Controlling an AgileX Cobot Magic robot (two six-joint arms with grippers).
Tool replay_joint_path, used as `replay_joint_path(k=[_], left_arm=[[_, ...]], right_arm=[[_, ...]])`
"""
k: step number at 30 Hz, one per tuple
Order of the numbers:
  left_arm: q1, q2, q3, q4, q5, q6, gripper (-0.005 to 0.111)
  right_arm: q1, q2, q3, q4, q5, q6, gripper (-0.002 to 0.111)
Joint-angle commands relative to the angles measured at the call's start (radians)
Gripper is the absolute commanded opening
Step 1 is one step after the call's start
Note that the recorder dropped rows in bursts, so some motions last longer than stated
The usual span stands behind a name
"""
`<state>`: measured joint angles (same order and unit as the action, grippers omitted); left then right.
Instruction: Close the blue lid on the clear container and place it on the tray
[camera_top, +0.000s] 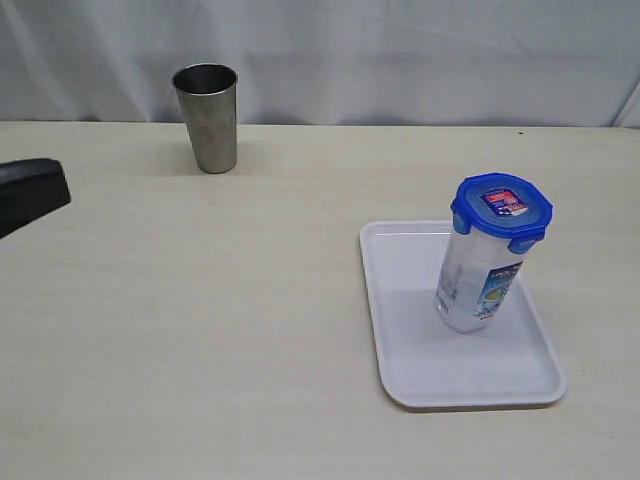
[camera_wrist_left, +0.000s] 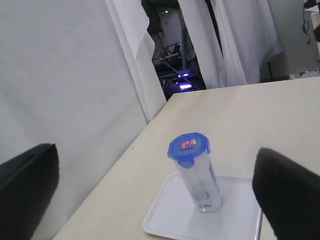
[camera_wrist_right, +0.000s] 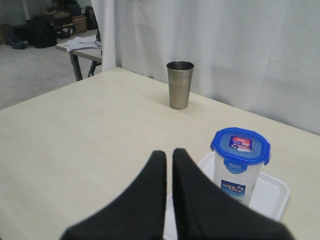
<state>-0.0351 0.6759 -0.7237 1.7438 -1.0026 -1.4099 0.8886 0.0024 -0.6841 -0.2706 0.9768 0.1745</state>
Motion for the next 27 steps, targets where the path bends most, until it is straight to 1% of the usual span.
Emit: replay_joint_path(k=[1,3,6,9,13,15,18,20,23,27], left_arm=[[0.001,-0.008,0.002,0.001,-0.026,-0.009,0.099],[0.001,-0.008,0.002,0.001,-0.026,-0.009,0.099],[0.001,-0.008,0.002,0.001,-0.026,-0.009,0.099],[0.001,-0.008,0.002,0.001,-0.026,-0.009,0.099],[0.001,-0.008,0.002,0.001,-0.026,-0.009,0.099],[0.001,-0.008,0.002,0.001,-0.026,-0.009,0.099],[0.001,-0.008,0.002,0.001,-0.026,-0.009,0.099],[0.001,-0.008,0.002,0.001,-0.026,-0.009,0.099],[0.001,-0.008,0.002,0.001,-0.026,-0.009,0.099],[0.001,-0.008,0.002,0.001,-0.026,-0.009,0.099]], right_arm=[[-0.005,-0.002,0.006,0.002,-0.001,0.003,0.005],[-0.009,-0.002,0.006,0.002,-0.001,0.003,0.005],[-0.057,-0.002,0.006,0.003,-0.001,0.003,0.005],[-0.132,-0.002,0.006,0.015,-0.001,0.003,0.005],[-0.266,-0.002,0.006,0.107,-0.001,-0.016,0.005],[-0.324,-0.002,0.006,0.136,-0.001,-0.059,0.005],[-0.413,-0.002,0.006,0.174,-0.017,-0.059,0.005],[-0.461,-0.002,0.010,0.178,-0.087,-0.067,0.005],[-0.530,-0.002,0.034,0.192,-0.291,-0.067,0.005],[-0.624,-0.002,0.089,0.233,-0.615,-0.067,0.005]])
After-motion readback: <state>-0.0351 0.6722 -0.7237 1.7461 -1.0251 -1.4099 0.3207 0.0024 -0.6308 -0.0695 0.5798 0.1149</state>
